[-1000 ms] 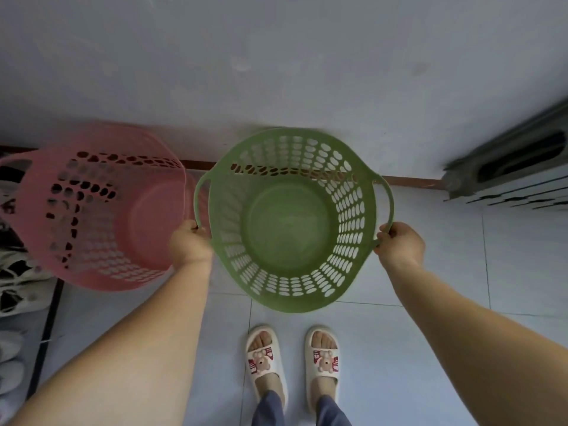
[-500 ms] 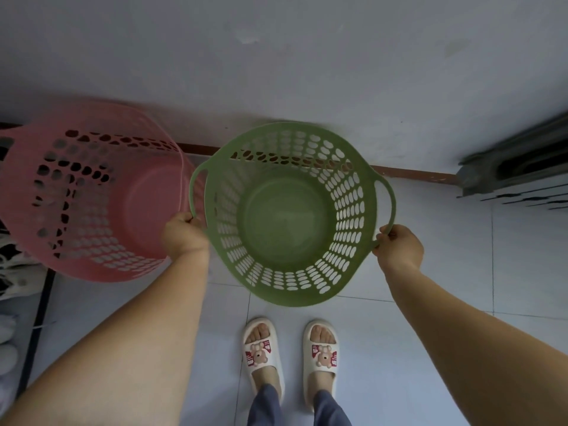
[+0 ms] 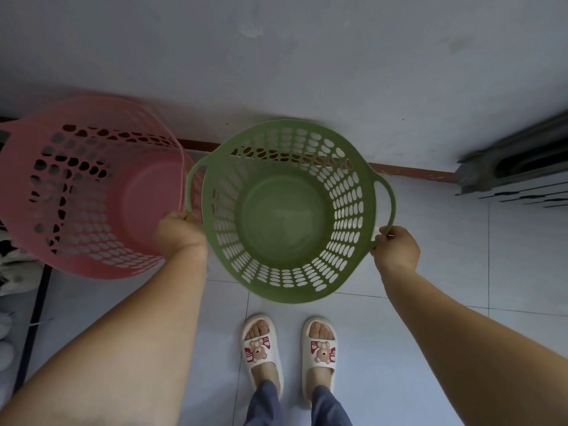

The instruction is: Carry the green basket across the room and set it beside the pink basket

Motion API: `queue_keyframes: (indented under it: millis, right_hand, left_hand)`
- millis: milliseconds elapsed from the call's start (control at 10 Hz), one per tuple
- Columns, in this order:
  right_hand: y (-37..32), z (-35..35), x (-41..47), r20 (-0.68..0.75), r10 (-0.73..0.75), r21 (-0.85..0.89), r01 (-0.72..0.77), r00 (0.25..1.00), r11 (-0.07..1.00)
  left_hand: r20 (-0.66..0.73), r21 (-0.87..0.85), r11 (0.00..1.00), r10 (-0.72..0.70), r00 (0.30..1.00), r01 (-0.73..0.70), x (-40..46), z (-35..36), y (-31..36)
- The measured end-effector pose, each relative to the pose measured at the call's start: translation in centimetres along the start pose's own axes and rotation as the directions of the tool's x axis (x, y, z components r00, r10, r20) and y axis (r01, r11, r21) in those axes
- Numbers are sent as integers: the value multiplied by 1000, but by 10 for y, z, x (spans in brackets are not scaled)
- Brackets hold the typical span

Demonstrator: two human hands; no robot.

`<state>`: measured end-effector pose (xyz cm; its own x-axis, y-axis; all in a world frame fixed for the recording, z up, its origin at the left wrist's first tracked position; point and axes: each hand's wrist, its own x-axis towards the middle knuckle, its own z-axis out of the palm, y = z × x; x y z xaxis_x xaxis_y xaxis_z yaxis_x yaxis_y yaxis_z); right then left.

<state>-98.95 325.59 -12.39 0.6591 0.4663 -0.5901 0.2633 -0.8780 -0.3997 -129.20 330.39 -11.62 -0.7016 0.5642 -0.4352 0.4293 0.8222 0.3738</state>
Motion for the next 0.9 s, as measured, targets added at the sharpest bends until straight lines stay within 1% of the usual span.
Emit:
queue_keyframes:
  millis: [300, 500, 600, 700, 800, 900]
  right_hand:
    - [1, 0, -6, 4, 14, -35, -14, 1000, 999]
    - [0, -1, -9, -6, 17, -22, -17, 1000, 1000]
    - [-2, -4, -14, 19, 14, -28, -13, 1000, 1000]
    - [-8, -9, -20, 27, 43, 1, -43, 999, 999]
    - [-15, -17, -24, 15, 9, 35, -10, 1000, 999]
    - [-22, -28, -29, -1, -60, -10, 60, 998, 998]
  left_hand:
    - [-6, -20, 1000, -10, 1000, 10, -5, -5, -3]
    - [-13, -17, 1000, -7, 1000, 7, -11, -8, -3]
    - [-20, -15, 1000, 10, 1000, -10, -16, -10, -3]
    - [-15, -4, 1000, 23, 1000, -23, -22, -15, -1]
    - [-47, 15, 999, 41, 998, -40, -30, -23, 6]
    - [-74, 95, 992, 87, 993, -80, -44, -37, 16]
